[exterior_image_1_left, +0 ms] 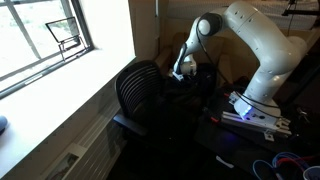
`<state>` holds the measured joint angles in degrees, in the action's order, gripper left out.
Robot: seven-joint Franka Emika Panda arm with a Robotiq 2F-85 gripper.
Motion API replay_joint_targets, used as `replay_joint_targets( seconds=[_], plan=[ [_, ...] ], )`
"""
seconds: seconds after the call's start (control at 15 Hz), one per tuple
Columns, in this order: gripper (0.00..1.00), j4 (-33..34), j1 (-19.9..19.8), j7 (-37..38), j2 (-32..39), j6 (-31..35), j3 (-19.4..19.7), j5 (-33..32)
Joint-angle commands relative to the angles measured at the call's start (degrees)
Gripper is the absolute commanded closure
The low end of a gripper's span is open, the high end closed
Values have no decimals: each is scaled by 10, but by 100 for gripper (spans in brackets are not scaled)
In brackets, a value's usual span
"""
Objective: Move the clothes on the black chair to the brown chair and then move the bag from the brown chair to the black
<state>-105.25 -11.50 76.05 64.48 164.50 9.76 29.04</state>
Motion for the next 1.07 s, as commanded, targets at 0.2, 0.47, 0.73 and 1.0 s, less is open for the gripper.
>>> replay_joint_targets(
  seconds=[0.2, 0.47, 0.73, 1.0],
  plan=[
    [0, -22, -18, -36, -30, 19, -17, -10],
    [0, -51, -161, -210, -68, 35, -117, -17],
    [0, -47, -279, -382, -58, -52, -163, 12],
    [0, -31, -262, -393, -50, -56, -136, 36]
  ],
)
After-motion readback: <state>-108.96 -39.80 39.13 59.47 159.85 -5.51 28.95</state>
